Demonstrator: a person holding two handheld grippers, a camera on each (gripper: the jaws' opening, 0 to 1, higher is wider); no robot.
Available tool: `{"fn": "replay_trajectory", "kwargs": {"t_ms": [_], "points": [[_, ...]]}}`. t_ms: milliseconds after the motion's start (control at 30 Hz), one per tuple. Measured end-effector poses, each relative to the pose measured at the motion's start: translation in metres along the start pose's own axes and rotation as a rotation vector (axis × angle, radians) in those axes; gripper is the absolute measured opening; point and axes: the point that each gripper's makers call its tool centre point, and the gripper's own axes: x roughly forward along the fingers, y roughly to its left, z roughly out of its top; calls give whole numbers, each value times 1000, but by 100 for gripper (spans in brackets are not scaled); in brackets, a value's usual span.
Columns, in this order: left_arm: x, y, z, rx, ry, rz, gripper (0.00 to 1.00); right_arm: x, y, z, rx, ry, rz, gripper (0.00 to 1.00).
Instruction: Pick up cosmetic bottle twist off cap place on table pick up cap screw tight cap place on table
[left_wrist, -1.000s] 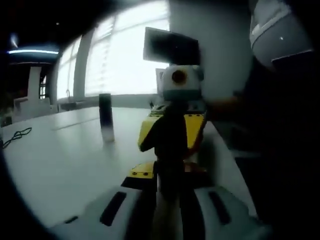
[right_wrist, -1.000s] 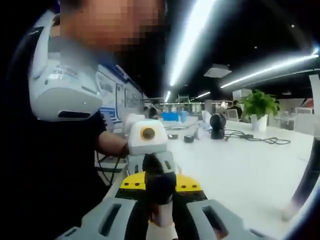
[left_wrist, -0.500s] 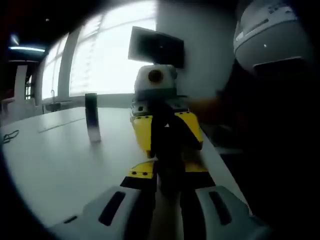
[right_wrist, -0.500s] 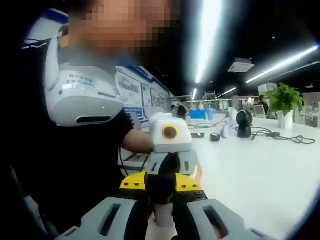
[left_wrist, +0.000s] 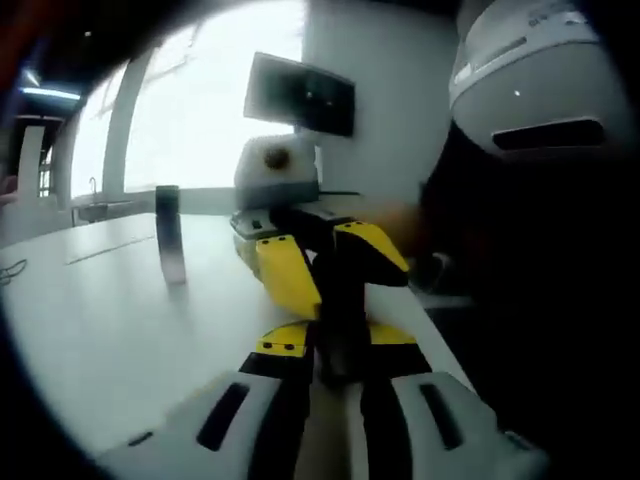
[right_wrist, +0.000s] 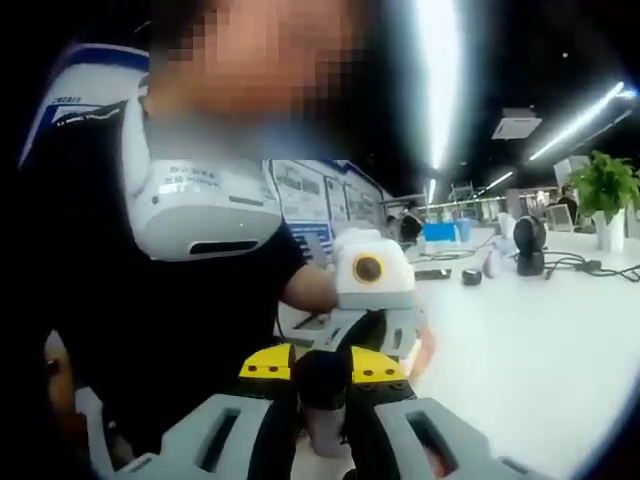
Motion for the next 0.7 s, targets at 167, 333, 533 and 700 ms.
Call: {"fn": "replay_trajectory", "kwargs": {"t_ms": [167,333,533,700], "points": [[1,2,-2,6,8,31,9,-2,-2,1,-7,-8,2,11],[6,7,-11,67,54,111,11,-2,-5,1,-35,-17,-41,11],[7,9,-3,22,18,164,9,0,-1,1,-51,-39,-82,11],[7,9,-4,21,20,171,9,3,-1,2,-44,-50,-83,12]]}}
